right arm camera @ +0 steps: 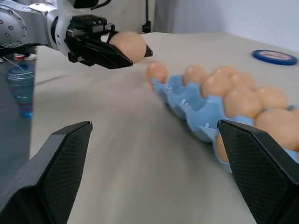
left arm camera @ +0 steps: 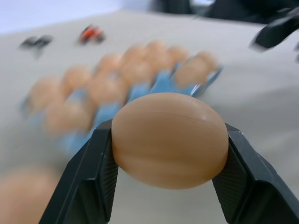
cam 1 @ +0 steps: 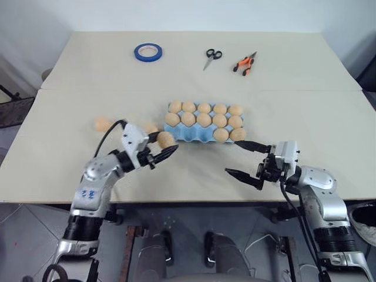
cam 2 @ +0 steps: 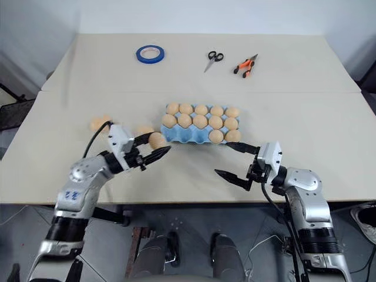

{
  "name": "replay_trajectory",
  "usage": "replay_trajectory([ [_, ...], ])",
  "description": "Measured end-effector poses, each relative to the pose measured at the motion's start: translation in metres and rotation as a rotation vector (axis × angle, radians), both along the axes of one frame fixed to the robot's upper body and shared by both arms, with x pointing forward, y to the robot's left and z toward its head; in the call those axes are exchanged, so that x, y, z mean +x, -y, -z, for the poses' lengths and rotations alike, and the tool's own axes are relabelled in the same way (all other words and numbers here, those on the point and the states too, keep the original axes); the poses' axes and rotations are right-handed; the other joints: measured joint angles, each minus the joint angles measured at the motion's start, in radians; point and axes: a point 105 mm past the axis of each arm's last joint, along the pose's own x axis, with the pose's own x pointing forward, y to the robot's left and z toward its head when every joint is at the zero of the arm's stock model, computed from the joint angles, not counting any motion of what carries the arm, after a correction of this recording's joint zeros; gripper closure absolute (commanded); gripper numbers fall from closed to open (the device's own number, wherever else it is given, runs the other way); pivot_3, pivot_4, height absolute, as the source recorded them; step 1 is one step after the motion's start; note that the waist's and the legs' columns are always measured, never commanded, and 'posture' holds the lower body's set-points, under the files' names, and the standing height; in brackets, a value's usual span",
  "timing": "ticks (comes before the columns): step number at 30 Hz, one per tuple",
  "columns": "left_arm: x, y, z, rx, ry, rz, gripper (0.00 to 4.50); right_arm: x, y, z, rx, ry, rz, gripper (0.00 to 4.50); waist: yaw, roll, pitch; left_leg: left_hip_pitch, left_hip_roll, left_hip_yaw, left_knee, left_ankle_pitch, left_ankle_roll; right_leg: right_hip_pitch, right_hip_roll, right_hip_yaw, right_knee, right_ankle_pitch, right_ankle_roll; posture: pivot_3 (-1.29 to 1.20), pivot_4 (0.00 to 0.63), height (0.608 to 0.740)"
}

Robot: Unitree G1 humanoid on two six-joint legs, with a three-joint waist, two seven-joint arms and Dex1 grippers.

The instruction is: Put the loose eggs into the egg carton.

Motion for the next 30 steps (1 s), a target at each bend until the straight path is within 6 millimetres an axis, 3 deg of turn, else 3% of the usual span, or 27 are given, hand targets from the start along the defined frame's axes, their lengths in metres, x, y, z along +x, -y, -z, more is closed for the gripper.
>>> replay_trajectory([
  [5,0.028,0.053,-0.01,-0.003,0.019,0.089,2.11,-0.007,0.017,-0.001,-0.004,0.01,0.086,0.0,0.015,0.0,0.0,-0.003,0.001,-0.001,0.011,-0.005,0.008,0.001,0.0,-0.001,0.0,0.001,0.002,0.0,0.15,0.74],
  [8,0.04,0.07,-0.002,0.022,0.003,0.094,2.11,-0.011,0.019,0.001,-0.002,0.008,0.117,0.0,0.008,0.0,0.0,-0.003,0.001,0.0,0.011,-0.006,0.01,0.001,0.0,0.001,-0.001,0.002,0.003,0.0,0.15,0.74],
  [12,0.05,0.076,0.012,0.056,-0.03,0.092,2.11,-0.016,0.018,-0.003,0.01,0.029,0.142,0.0,0.011,0.0,0.0,-0.003,0.002,0.0,0.012,-0.006,0.01,0.001,0.002,0.0,0.0,0.001,0.003,0.0,0.15,0.74],
  [13,0.051,0.077,0.013,0.062,-0.031,0.092,1.78,-0.018,0.017,-0.004,0.012,0.032,0.144,0.0,0.012,0.0,0.0,-0.003,0.002,-0.001,0.012,-0.006,0.01,0.001,0.002,0.0,0.0,0.001,0.003,0.0,0.15,0.74],
  [18,0.057,0.074,0.012,0.061,-0.013,0.077,0.16,-0.02,0.017,-0.005,0.03,0.02,0.155,0.0,0.013,0.0,0.0,-0.004,0.001,-0.001,0.012,-0.006,0.01,0.001,0.001,0.0,0.0,0.001,0.003,0.0,0.15,0.74],
  [19,0.058,0.073,0.012,0.061,-0.009,0.071,0.04,-0.021,0.017,-0.005,0.034,0.018,0.154,0.0,0.013,0.0,0.0,-0.004,0.001,-0.001,0.012,-0.006,0.01,0.001,0.001,0.0,0.0,0.002,0.003,0.0,0.15,0.74],
  [22,0.058,0.071,0.011,0.062,0.0,0.067,0.04,-0.021,0.015,-0.006,0.046,0.013,0.143,0.0,0.013,0.0,0.0,-0.004,0.001,-0.001,0.012,-0.006,0.01,0.001,0.001,0.0,0.0,0.002,0.003,0.0,0.15,0.74],
  [25,0.047,0.059,0.006,0.066,0.037,0.114,0.04,-0.023,0.006,-0.007,0.065,0.01,0.091,0.0,0.005,0.0,0.0,-0.004,0.002,0.0,0.011,-0.006,0.01,0.001,0.003,0.0,0.0,0.001,0.003,0.0,0.15,0.74],
  [30,0.017,0.012,0.007,0.113,0.042,0.153,0.04,-0.022,-0.012,-0.013,0.11,0.025,-0.004,0.0,-0.014,0.0,0.0,-0.003,0.005,0.0,0.012,-0.005,0.009,0.0,0.004,0.001,0.004,0.0,0.001,0.0,0.15,0.74],
])
